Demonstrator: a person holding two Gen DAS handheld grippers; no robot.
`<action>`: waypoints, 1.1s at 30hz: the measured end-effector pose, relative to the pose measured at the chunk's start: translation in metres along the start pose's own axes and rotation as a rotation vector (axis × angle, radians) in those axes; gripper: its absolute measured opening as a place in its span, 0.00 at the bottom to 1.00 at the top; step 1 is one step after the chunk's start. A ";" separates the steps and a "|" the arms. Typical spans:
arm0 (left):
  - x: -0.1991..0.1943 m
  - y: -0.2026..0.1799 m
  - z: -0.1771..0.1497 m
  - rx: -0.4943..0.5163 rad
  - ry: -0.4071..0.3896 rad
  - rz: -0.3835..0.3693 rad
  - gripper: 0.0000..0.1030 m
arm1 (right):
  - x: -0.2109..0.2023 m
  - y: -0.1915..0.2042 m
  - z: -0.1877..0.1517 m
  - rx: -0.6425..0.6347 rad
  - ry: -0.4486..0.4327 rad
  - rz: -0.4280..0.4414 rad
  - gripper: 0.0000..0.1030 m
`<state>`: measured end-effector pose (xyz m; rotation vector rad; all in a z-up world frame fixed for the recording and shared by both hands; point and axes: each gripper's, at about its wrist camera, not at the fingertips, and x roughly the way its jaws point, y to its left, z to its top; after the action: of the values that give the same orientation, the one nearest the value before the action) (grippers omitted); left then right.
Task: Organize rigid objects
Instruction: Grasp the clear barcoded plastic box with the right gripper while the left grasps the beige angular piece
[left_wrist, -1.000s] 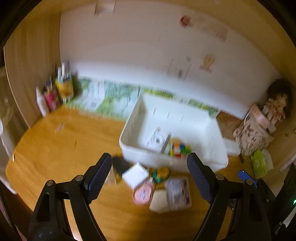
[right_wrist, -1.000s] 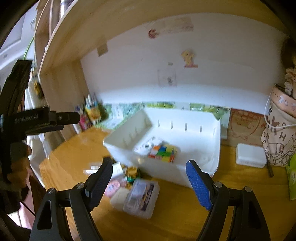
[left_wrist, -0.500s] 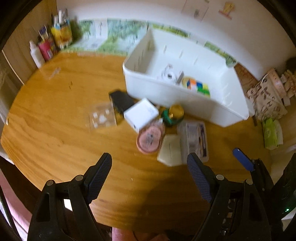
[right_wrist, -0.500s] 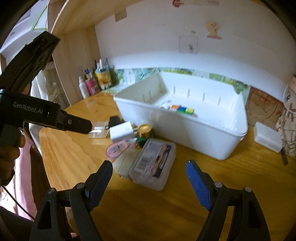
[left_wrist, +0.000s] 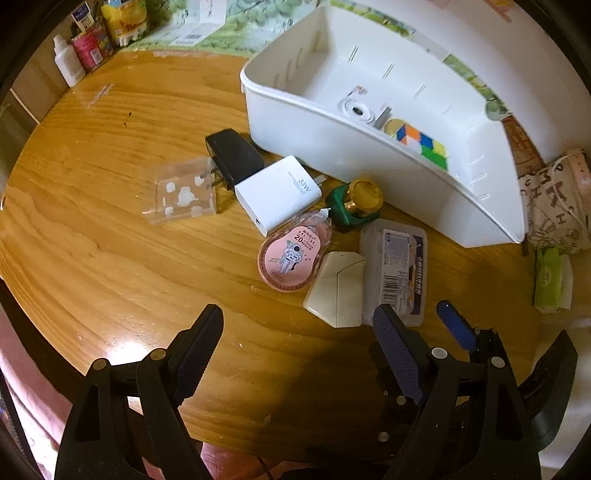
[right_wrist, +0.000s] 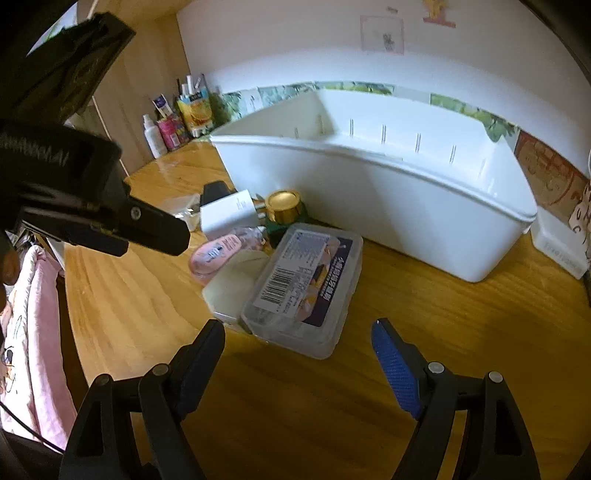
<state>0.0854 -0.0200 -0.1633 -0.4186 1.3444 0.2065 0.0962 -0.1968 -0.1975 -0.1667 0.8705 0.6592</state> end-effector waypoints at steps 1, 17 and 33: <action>0.003 -0.001 0.003 -0.004 0.013 0.001 0.83 | 0.003 -0.001 0.000 0.006 0.010 -0.002 0.80; 0.045 0.002 0.014 -0.061 0.176 0.037 0.83 | 0.024 -0.002 0.000 0.013 0.050 0.050 0.80; 0.076 -0.020 0.031 -0.037 0.230 0.051 0.83 | 0.030 -0.014 0.008 0.048 0.040 0.070 0.80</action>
<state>0.1375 -0.0328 -0.2280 -0.4493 1.5802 0.2311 0.1233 -0.1907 -0.2163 -0.1070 0.9329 0.7014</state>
